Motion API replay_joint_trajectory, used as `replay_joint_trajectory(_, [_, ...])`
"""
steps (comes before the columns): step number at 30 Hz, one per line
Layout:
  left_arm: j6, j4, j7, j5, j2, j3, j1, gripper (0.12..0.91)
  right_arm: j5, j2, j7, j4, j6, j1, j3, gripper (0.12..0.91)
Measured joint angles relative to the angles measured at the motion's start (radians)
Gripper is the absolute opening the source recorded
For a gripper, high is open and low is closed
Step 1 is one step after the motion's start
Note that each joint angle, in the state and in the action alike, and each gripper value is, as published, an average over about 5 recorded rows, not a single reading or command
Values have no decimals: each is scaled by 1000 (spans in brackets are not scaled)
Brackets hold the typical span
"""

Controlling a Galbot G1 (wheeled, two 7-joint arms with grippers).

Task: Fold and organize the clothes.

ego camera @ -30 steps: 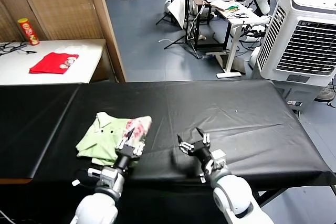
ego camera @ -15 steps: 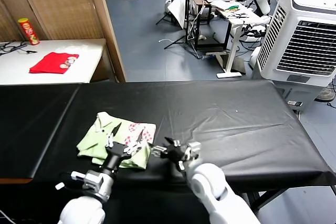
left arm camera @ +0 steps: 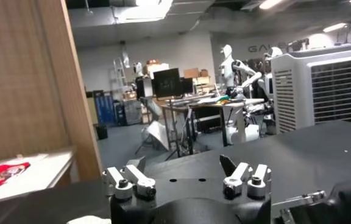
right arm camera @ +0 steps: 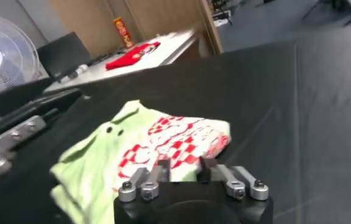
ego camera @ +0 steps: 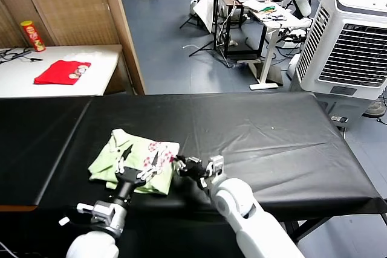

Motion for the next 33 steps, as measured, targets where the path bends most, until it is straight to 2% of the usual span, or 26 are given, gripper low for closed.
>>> replay_joint_trajectory(2, [-2, 1, -1, 4, -6, -2, 2, 798, -20, -13, -13, -21, 10, 14, 4, 133])
replay_joint_trajectory(5, [-7, 2, -4, 7, -10, -7, 7, 798, -15, -24, -18, -36, 15, 20, 13, 121])
replay_joint_trajectory(9, [-12, 4, -7, 8, -11, -18, 14, 798, 56, -28, 10, -13, 0, 7, 29, 123])
replay_joint_trajectory(11, [-14, 6, -8, 7, -11, -20, 17, 798, 102, -28, 35, 13, -14, -6, 37, 152])
replay_joint_trajectory(14, [-18, 11, -9, 7, -13, -21, 18, 798, 177, -29, 73, 53, -41, -28, 44, 276])
replay_joint_trajectory(16, [-19, 15, -9, 8, -14, -21, 17, 798, 220, -28, 92, 73, -60, -40, 43, 394])
replay_joint_trajectory(22, [-20, 21, -9, 9, -16, -19, 13, 798, 264, -11, 112, 82, -90, -52, 22, 708])
replay_joint_trajectory(25, [-20, 21, -9, 10, -16, -22, 15, 798, 257, 1, 109, 70, -89, -50, 10, 768])
replay_joint_trajectory(28, [-20, 20, -10, 11, -18, -26, 18, 798, 247, 11, 103, 53, -88, -44, -3, 689])
replay_joint_trajectory(33, [-21, 19, -11, 13, -23, -27, 19, 798, 221, 17, 90, 31, -80, -34, -16, 410])
